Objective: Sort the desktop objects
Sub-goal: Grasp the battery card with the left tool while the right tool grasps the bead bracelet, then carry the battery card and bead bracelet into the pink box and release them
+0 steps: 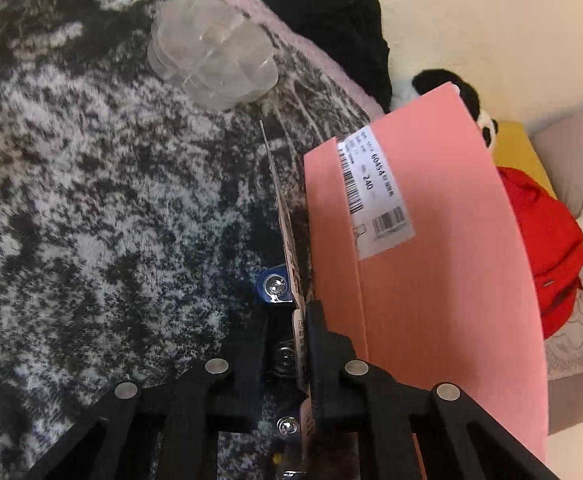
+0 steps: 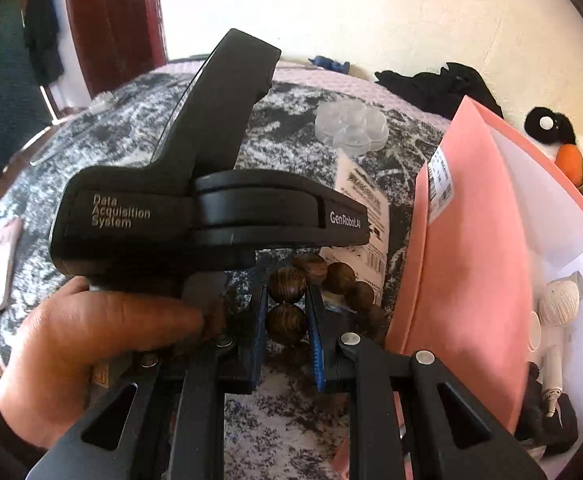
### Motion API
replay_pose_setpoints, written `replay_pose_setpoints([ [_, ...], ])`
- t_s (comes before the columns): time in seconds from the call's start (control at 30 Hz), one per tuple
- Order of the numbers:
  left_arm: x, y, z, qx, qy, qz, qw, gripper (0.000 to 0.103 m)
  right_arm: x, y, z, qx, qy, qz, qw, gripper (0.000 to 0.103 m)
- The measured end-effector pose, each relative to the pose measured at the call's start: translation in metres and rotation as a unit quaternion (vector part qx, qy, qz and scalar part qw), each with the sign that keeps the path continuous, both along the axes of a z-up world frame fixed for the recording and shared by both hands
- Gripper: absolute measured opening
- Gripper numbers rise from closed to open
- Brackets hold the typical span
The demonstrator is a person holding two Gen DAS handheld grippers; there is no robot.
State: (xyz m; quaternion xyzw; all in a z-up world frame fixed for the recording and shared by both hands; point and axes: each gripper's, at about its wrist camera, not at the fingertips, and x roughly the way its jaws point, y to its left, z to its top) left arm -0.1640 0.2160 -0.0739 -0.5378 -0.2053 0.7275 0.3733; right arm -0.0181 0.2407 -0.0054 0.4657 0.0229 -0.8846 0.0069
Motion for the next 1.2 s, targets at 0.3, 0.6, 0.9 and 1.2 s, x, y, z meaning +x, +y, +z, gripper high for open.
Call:
replay_pose_setpoints([
  [0.3, -0.002, -0.056, 0.01, 0.0, -0.019, 0.066, 0.9976, 0.011, 0.017, 0.028, 0.046, -0.051, 0.053, -0.022, 0.997, 0.02],
  [0.6, 0.014, -0.11, 0.048, 0.003, 0.007, 0.104, 0.9945, 0.011, 0.036, 0.025, 0.078, -0.09, 0.091, -0.012, 0.992, 0.02],
  [0.9, 0.056, -0.128, 0.126, 0.007, 0.082, 0.117, 0.9898, 0.011, 0.063, 0.021, 0.116, -0.108, 0.139, 0.001, 0.984, 0.02],
  [1.2, 0.109, -0.106, 0.205, 0.031, 0.167, 0.095, 0.9809, 0.011, 0.117, 0.043, 0.171, -0.103, 0.219, -0.01, 0.97, 0.02],
])
